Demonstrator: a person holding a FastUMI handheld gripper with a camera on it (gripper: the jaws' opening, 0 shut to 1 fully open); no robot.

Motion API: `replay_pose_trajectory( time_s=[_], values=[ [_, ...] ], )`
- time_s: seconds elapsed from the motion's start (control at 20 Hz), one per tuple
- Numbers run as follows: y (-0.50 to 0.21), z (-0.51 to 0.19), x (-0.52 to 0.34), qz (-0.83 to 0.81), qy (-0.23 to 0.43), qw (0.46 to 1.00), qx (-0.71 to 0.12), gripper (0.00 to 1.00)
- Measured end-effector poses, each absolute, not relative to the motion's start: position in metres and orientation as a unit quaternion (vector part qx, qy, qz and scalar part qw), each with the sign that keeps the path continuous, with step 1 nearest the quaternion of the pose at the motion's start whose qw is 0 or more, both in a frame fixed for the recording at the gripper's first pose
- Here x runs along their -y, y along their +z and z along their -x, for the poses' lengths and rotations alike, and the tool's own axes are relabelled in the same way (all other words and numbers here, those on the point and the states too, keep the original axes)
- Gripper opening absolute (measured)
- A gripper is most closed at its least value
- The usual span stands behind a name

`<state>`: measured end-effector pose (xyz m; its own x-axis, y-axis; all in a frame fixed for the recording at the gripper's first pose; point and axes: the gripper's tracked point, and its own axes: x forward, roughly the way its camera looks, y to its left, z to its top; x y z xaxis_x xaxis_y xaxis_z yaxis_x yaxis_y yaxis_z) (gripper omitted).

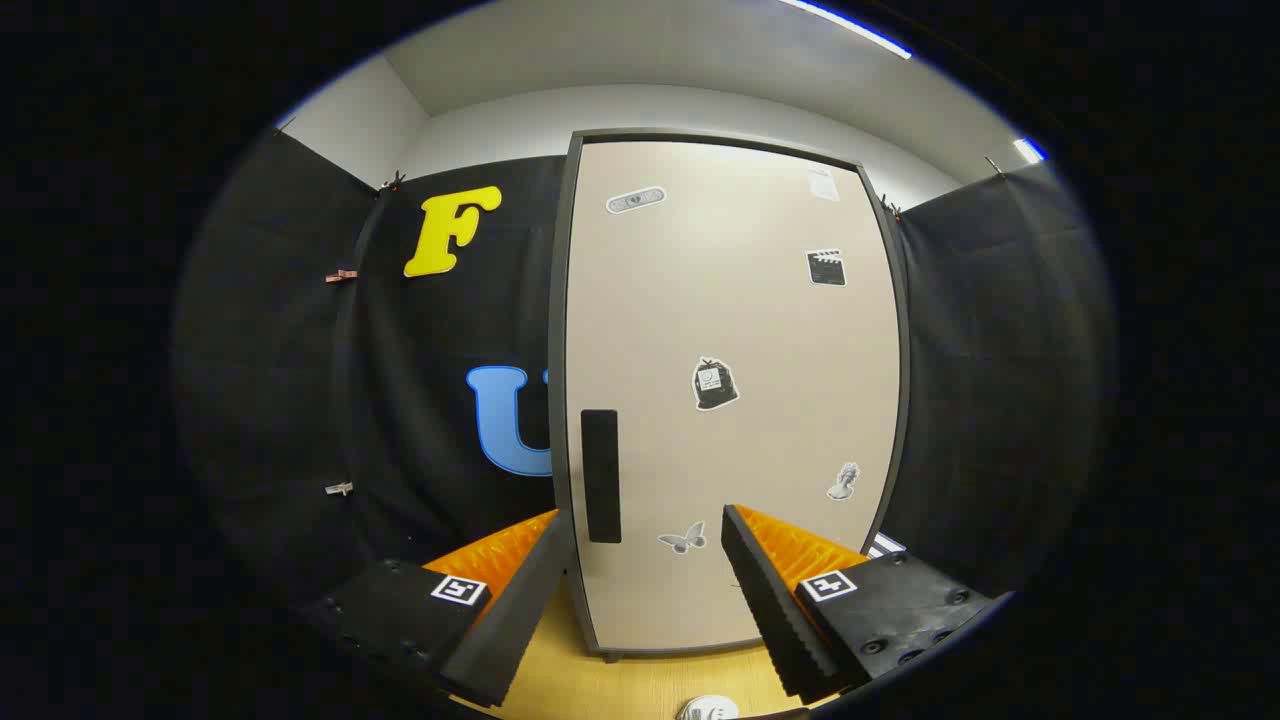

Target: Open the shoe cabinet door, grab the shoes and put them into the shoe cabinet, then close the shoe cabinet door.

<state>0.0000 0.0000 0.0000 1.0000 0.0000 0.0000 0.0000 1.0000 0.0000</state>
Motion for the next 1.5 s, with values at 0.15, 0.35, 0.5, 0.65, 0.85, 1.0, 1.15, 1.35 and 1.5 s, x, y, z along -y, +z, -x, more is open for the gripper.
replay_pose_trajectory(
  time_s=[0.15, 0.35, 0.5, 0.65, 0.85, 1.0, 1.15, 1.35, 1.5],
  values=[
    [0.002, -0.002, 0.001, 0.000, 0.001, 1.000, 0.006, 0.98],
    [0.004, -0.005, -0.002, -0.005, 0.006, 1.000, 0.010, 0.98],
    [0.006, -0.010, -0.002, -0.009, 0.007, 1.000, 0.016, 0.98],
    [0.002, -0.015, -0.004, -0.010, 0.010, 1.000, 0.010, 0.98],
    [0.000, -0.022, -0.004, -0.012, 0.011, 1.000, 0.009, 0.98],
    [-0.003, -0.027, -0.008, -0.010, 0.012, 1.000, 0.007, 0.98],
    [-0.006, -0.038, -0.013, -0.011, 0.015, 1.000, 0.005, 0.98],
    [-0.018, -0.063, -0.024, -0.008, 0.015, 1.000, -0.005, 0.98],
    [-0.027, -0.087, -0.030, -0.007, 0.010, 1.000, -0.011, 0.98]
  ],
)
